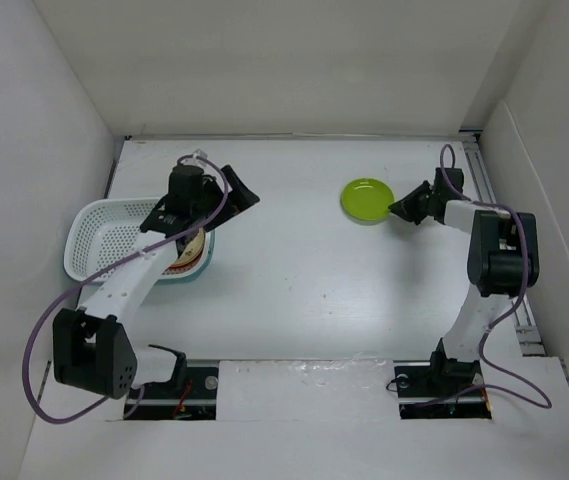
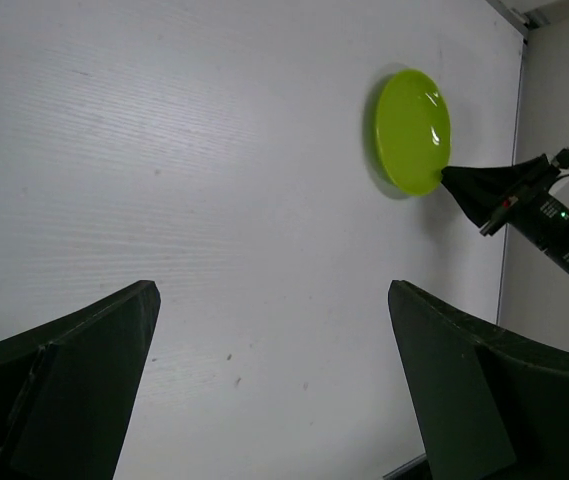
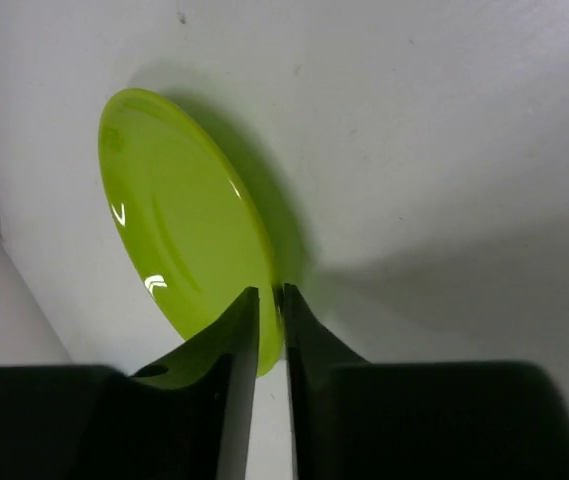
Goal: Place the plates into the plastic bin on the countertop
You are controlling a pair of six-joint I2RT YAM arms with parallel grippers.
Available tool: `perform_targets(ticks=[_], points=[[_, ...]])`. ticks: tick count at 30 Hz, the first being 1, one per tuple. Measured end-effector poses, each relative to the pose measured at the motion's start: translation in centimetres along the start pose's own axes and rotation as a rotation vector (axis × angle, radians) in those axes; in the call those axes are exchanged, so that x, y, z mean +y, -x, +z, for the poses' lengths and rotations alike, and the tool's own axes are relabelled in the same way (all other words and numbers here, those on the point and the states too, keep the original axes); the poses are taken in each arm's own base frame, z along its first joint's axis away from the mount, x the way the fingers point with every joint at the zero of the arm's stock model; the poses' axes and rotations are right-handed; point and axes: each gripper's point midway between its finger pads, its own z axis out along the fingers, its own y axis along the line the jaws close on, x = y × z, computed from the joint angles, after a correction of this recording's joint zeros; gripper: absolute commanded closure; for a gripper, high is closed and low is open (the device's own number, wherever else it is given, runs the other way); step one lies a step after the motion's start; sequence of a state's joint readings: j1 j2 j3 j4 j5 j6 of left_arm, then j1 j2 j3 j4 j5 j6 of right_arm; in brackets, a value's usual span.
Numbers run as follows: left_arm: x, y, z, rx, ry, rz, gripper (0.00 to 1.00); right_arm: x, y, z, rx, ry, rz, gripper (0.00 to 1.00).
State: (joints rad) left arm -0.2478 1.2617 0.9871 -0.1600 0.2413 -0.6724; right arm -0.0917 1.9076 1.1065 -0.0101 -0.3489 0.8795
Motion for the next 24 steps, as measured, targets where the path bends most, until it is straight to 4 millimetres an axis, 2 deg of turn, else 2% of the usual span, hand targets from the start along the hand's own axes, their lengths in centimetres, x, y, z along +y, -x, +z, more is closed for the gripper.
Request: perform_targets(ticks=[1,2,3,6,8,9,10,12,13,16,17,19,24], points=[[-0.8,-0.4,0.4,0.009,-0.005,0.010,0.01,0.3,0.2,0.1,0.000,0.000,-0.002,0.85],[-1.6,-0.6,0.7,0.016,-0.010,0.022,0.01,0.5,0.3,0.2,0.002,-0.001,-0.007,0.96],[-2.7,-0.7,1.1,0.023,-0.021,0.037,0.01,0.8,0.4,0.3,0.005,-0.003,-0.012,0.99],[-6.1,-0.9,2.6,0.035,-0.065,0.077,0.01,1.2,0.4,0.4,0.008,-0.013,-0.024,1.00],[-7.3,-1.3,3.5,0.049,-0.085,0.093,0.01,1.1,0.3,0.4,0.009,-0.023,-0.029,0.94],[-7.4,-1.5,3.9,0.056,-0.085,0.095,0.01,1.0,0.1,0.4,0.012,-0.030,-0.031,0.79],[-7.2,-1.8,4.4,0.064,-0.077,0.095,0.01,0.9,0.1,0.4,0.016,-0.038,-0.031,0.76],[-6.5,-2.2,5.1,0.080,-0.057,0.091,0.01,0.8,-0.1,0.5,0.025,-0.052,-0.043,0.76],[-6.3,-2.4,5.4,0.087,-0.050,0.091,0.01,0.7,0.0,0.5,0.028,-0.060,-0.045,0.81],[-5.7,-2.7,5.8,0.093,-0.037,0.084,0.01,1.2,0.3,0.8,0.032,-0.072,-0.059,0.86],[-5.6,-2.8,5.9,0.094,-0.035,0.082,0.01,1.4,0.4,0.9,0.031,-0.073,-0.066,0.84],[-5.7,-2.7,5.9,0.091,-0.039,0.081,0.01,1.7,0.5,1.0,0.033,-0.073,-0.077,0.72],[-5.7,-2.7,6.3,0.088,-0.042,0.082,0.01,1.7,0.6,1.4,0.054,-0.097,-0.092,0.68]])
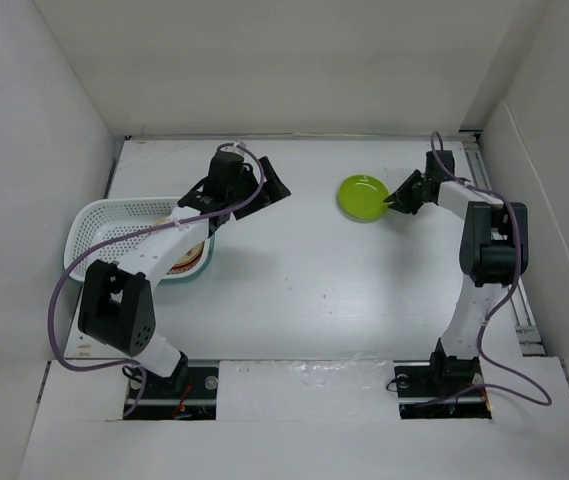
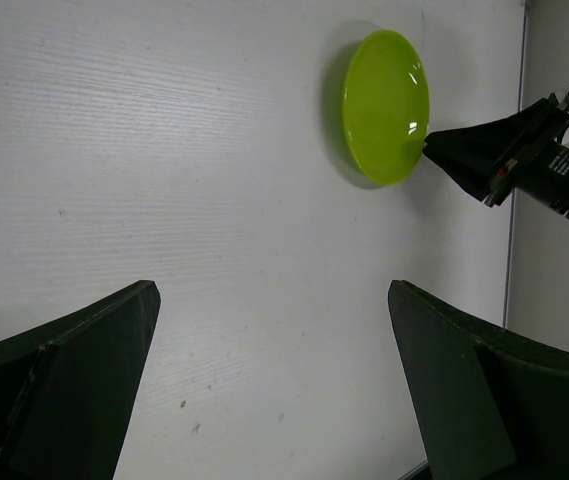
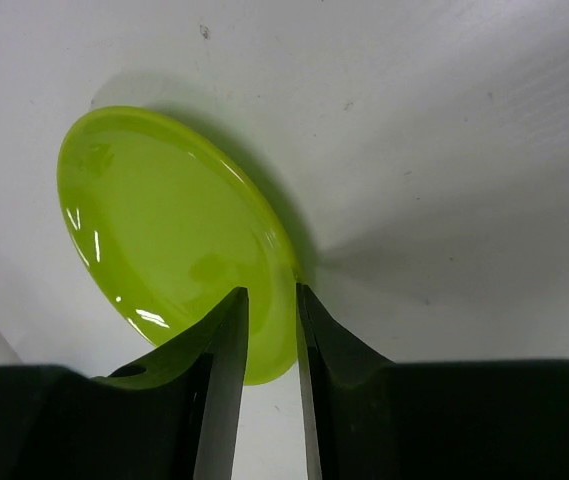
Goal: Place the plates into the plastic bin on the countertop
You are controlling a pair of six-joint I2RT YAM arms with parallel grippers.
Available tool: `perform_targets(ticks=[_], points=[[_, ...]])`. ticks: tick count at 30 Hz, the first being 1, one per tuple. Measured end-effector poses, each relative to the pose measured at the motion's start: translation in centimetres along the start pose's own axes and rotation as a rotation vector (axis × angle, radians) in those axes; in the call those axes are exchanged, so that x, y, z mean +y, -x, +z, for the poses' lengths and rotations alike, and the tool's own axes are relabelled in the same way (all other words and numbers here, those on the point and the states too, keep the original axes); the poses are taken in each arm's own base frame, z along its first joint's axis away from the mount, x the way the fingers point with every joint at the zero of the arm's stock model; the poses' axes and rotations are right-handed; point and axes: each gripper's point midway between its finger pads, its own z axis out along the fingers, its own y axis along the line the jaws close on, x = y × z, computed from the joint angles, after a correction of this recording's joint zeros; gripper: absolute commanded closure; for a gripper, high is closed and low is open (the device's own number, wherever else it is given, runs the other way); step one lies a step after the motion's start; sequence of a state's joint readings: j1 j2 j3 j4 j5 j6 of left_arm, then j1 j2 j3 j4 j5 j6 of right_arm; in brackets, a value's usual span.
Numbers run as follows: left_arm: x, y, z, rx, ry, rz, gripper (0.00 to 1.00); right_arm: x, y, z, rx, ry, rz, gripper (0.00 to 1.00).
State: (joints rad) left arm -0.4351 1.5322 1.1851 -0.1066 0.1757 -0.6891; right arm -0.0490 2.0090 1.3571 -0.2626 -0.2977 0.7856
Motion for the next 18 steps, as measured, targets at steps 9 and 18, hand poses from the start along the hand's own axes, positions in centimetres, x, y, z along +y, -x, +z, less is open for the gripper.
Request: perform_targets(ticks=[9,18], points=[[0.1,-0.1,0.2,0.003,0.001,0.000,0.01,-0.1,-0.5,0.2,0.017,-0.035,-0.026,0.60],[0.4,-0.7,0.9,0.027,0.004,-0.002,0.01,-1.8,-1.1,0.2,0.028,-0.085,-0.019,0.59]])
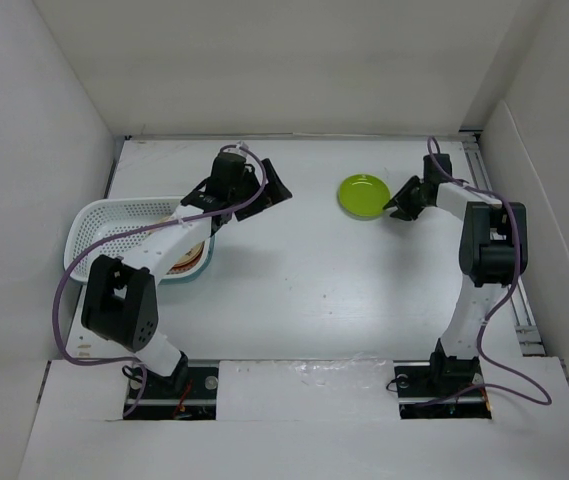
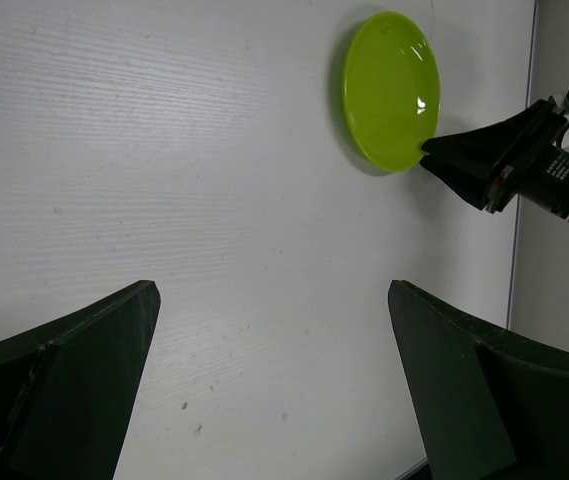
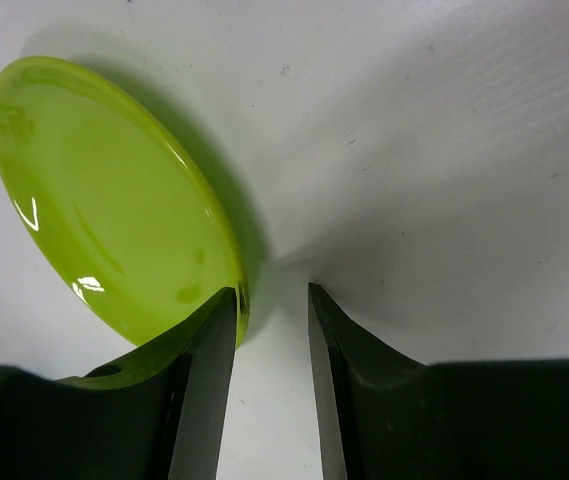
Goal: Place the plates into the plastic bin on the countertop
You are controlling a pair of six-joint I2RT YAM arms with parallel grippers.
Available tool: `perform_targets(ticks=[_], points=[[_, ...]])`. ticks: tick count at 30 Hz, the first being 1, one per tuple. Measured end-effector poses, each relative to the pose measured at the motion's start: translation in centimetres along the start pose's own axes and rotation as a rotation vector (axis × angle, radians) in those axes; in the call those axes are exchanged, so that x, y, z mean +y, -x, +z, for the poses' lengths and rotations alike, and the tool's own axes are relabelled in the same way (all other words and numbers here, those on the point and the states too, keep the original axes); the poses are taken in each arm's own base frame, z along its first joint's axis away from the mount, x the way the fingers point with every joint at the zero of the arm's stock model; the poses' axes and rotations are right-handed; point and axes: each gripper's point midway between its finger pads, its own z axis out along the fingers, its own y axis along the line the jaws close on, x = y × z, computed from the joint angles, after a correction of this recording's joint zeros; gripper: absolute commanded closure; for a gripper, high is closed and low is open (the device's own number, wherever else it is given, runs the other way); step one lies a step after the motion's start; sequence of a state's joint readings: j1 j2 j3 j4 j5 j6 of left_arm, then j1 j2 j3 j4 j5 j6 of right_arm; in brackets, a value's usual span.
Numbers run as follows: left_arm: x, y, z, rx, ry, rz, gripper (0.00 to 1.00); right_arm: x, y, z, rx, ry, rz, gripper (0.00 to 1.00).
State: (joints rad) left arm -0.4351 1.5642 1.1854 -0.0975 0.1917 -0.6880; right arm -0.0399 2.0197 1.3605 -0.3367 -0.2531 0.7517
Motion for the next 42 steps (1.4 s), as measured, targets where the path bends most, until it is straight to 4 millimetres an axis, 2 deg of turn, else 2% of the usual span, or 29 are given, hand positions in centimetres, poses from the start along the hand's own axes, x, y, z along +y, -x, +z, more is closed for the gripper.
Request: perform_targets(ticks=[5,7,10,13,18,22,25,27,29,34,38,42], points=[[-0.1,0.0,0.0,0.000,-0.005,0.001,0.01,0.2,0.3,-0.1,-0.003,-0.011,-0.004,0.59],[-0.1,0.0,0.0,0.000,-0.005,0.001,0.01,0.5,0.8,-0.1,-0.006,-0.018,-0.005,0.64],[-0.1,0.0,0.0,0.000,-0.006,0.001,0.01,1.2,1.9,0.5,-0.016,-0.023,-0.017,0.82],[-0.1,0.0,0.0,0.000,-0.005,0.004,0.01,1.2,2.4,1.0,-0.014,-0.038,-0.019,0.85],[0.1,-0.1,0.3,0.006,0.001,0.007,0.01,0.7,2.0,1.3,0.009,-0.060,-0.025,0.69],[0.2,-0.2,0.4,0.009,0.004,0.006,0.01,0.5,1.9,1.2,0.023,-0.076,-0.038,0.68],[0.2,-0.2,0.4,0.010,0.003,0.007,0.01,0.6,2.3,1.4,0.025,-0.082,-0.054,0.76],[0.2,-0.3,0.4,0.012,0.001,0.007,0.01,0.6,2.4,1.5,0.026,-0.085,-0.061,0.90],[0.2,-0.4,0.5,0.016,-0.002,0.007,0.01,0.8,2.4,1.3,0.031,-0.081,-0.065,0.99],[0.1,-0.9,1.6,0.040,-0.028,0.008,0.01,1.9,3.2,1.1,0.009,-0.062,-0.081,1.00],[-0.5,-1.1,2.7,0.051,-0.077,0.013,0.01,2.5,2.5,0.6,0.006,-0.048,-0.090,1.00],[-1.5,-1.3,3.4,0.067,-0.147,0.026,0.01,4.2,0.2,-2.2,-0.003,-0.024,-0.134,1.00]])
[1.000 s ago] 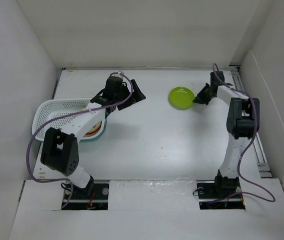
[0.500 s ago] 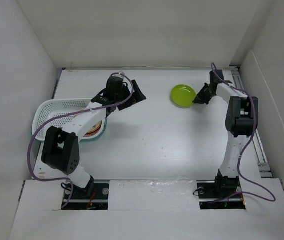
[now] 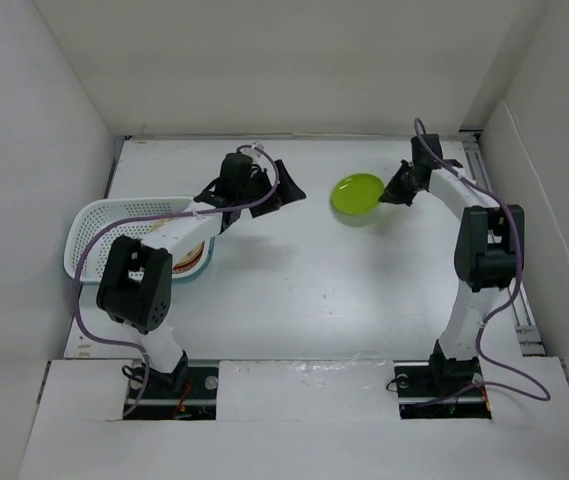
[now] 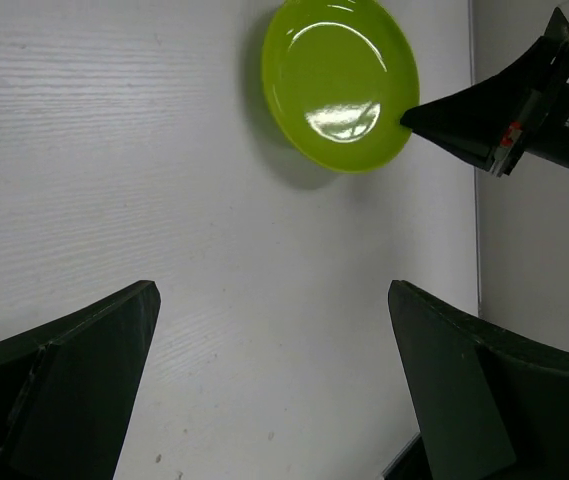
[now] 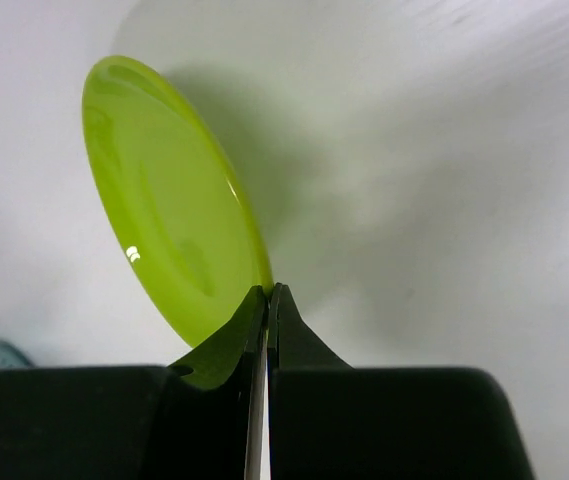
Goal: Place the plates into the plastic bin on the countertop
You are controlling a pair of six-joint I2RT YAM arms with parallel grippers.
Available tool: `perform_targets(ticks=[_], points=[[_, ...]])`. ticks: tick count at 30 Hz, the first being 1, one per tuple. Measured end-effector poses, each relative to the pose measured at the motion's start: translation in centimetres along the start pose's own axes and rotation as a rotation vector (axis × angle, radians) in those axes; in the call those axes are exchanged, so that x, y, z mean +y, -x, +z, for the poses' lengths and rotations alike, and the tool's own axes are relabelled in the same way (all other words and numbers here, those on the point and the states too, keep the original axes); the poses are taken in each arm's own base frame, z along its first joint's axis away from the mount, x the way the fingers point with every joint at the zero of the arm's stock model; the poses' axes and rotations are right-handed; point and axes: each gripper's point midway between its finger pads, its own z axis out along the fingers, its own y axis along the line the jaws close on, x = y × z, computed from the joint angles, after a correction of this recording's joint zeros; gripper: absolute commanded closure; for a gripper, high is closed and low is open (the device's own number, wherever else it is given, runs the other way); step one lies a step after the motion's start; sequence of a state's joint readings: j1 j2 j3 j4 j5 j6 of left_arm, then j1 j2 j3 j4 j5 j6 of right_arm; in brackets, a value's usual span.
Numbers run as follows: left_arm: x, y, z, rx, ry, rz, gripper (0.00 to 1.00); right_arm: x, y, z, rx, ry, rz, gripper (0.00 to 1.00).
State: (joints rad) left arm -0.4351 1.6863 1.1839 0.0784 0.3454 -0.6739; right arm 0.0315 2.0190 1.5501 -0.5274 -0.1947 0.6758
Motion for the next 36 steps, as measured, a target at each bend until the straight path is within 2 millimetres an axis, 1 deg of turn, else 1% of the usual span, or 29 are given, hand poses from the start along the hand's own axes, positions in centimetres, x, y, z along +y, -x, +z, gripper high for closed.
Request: perform_targets(ticks=[2,5,8,10,11,12,13,14,15,16,17,18,19,20,21,22,23,25,26,27,28,29,31,33,36], points=[[-0.8,0.0,0.4,0.008,-0.050,0.010,0.01,1.8,-1.2,-2.1,-0.014,0.029,-0.041,1.00],[-1.5,-0.5,1.1,0.033,-0.111,0.021,0.01,5.1,-3.3,-5.5,-0.035,0.119,-0.113,1.00],[-1.4,-1.4,1.8,0.066,-0.128,0.021,0.01,8.2,-5.9,-8.2,-0.018,0.240,-0.175,1.00],[-1.0,-1.9,2.4,0.084,-0.122,0.017,0.01,9.8,-7.5,-9.4,0.006,0.308,-0.209,1.00],[-0.9,-2.1,2.7,0.092,-0.119,0.016,0.01,10.2,-8.2,-9.7,0.017,0.332,-0.220,1.00],[-0.7,-2.3,2.9,0.098,-0.116,0.014,0.03,10.6,-8.8,-10.0,0.032,0.350,-0.230,1.00],[-0.5,-2.5,3.0,0.103,-0.110,0.011,0.06,10.9,-9.4,-10.2,0.045,0.363,-0.237,1.00],[-0.4,-2.6,3.1,0.105,-0.108,0.011,0.22,11.1,-9.8,-10.2,0.055,0.373,-0.243,1.00],[-0.4,-2.6,3.1,0.106,-0.109,0.008,0.40,11.2,-10.2,-10.3,0.065,0.382,-0.249,1.00],[-0.4,-2.5,3.1,0.103,-0.108,0.003,0.62,11.4,-10.5,-10.3,0.072,0.388,-0.253,1.00],[-0.6,-2.4,3.1,0.101,-0.117,0.006,0.77,11.4,-10.7,-10.3,0.079,0.394,-0.255,1.00],[-0.6,-2.2,3.1,0.091,-0.113,0.002,0.99,11.4,-10.9,-10.1,0.078,0.391,-0.265,1.00],[-1.1,-2.1,2.9,0.095,-0.134,-0.014,1.00,10.7,-10.9,-9.8,0.072,0.368,-0.277,1.00],[-2.0,-1.3,2.4,0.082,-0.175,-0.010,1.00,10.0,-10.8,-9.3,0.079,0.352,-0.262,1.00],[-2.8,-0.8,1.9,0.065,-0.195,0.004,1.00,9.7,-10.9,-8.7,0.092,0.350,-0.247,1.00],[-3.0,-0.5,1.6,0.051,-0.190,0.016,1.00,9.9,-11.1,-8.6,0.104,0.365,-0.244,0.93],[-3.0,-0.3,1.3,0.044,-0.177,0.016,1.00,10.1,-11.2,-8.7,0.108,0.378,-0.245,0.61],[-2.8,0.3,0.9,0.017,-0.152,0.013,1.00,10.8,-11.4,-9.1,0.117,0.416,-0.252,0.35],[-2.3,0.8,0.6,0.002,-0.124,0.005,1.00,11.2,-11.7,-9.2,0.121,0.430,-0.261,0.24],[-1.7,1.2,0.2,-0.014,-0.093,-0.005,1.00,11.5,-12.1,-9.2,0.126,0.439,-0.273,0.03],[-0.9,1.7,-0.4,-0.036,-0.055,-0.019,1.00,11.8,-12.4,-9.3,0.131,0.443,-0.279,0.01],[0.0,2.4,-1.3,-0.060,-0.012,-0.035,1.00,11.9,-12.7,-9.3,0.131,0.448,-0.291,0.01],[1.9,4.4,-3.9,-0.139,0.084,-0.079,1.00,12.0,-13.4,-9.1,0.136,0.451,-0.307,0.01],[3.9,6.9,-7.7,-0.259,0.178,-0.131,1.00,11.4,-14.1,-8.8,0.145,0.439,-0.312,0.01],[6.9,9.7,-14.8,-0.458,0.288,-0.220,1.00,10.1,-15.6,-8.2,0.167,0.417,-0.316,0.01]])
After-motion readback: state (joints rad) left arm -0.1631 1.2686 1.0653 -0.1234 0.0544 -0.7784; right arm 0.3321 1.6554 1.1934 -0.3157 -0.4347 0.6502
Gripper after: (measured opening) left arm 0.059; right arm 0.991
